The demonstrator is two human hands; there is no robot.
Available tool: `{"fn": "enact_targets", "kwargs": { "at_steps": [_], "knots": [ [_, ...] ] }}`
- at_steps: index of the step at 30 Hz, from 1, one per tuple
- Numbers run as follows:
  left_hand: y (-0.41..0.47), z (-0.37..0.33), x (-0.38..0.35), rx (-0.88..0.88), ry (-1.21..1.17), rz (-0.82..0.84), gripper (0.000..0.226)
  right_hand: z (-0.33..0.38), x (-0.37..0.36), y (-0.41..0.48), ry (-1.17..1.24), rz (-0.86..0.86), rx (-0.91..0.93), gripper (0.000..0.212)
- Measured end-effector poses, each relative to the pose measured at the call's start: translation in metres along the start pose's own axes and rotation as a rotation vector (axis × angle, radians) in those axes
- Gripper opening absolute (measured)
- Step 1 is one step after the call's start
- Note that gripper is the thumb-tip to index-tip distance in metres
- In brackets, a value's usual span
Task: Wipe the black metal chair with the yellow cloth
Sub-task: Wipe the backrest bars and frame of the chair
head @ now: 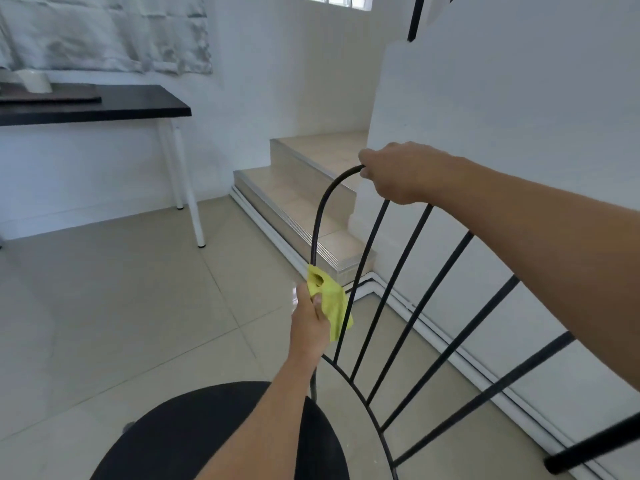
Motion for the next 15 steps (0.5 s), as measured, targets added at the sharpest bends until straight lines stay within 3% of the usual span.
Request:
{"fn": "enact_targets", "kwargs": {
  "at_steps": [5, 10, 15],
  "knots": [
    [0.009, -0.011, 0.013, -0.014, 0.051, 0.04, 0.009, 0.013, -0.002, 0.023, -0.066, -0.009, 0.022, 0.014],
    [0.036, -0.053, 0.037, -0.128, 0.032, -0.061, 0.016, 0.024, -0.003, 0.037, -0.071, 0.042, 0.065, 0.024],
    [-0.004, 0.019, -0.006, -0.034, 0.025, 0.017, 0.011, 0.038, -0.006, 0.043, -0.119, 0.101, 0.092, 0.024]
  ]
}}
Point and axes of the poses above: each hand's wrist, its own y-axis towards the middle knuckle, its own x-axis out of the back of the hand, z = x × y, the point moved 7 cm from there along y, towards the middle knuckle, and after that the axes turned 15 degrees about z, right-handed, at the moved point
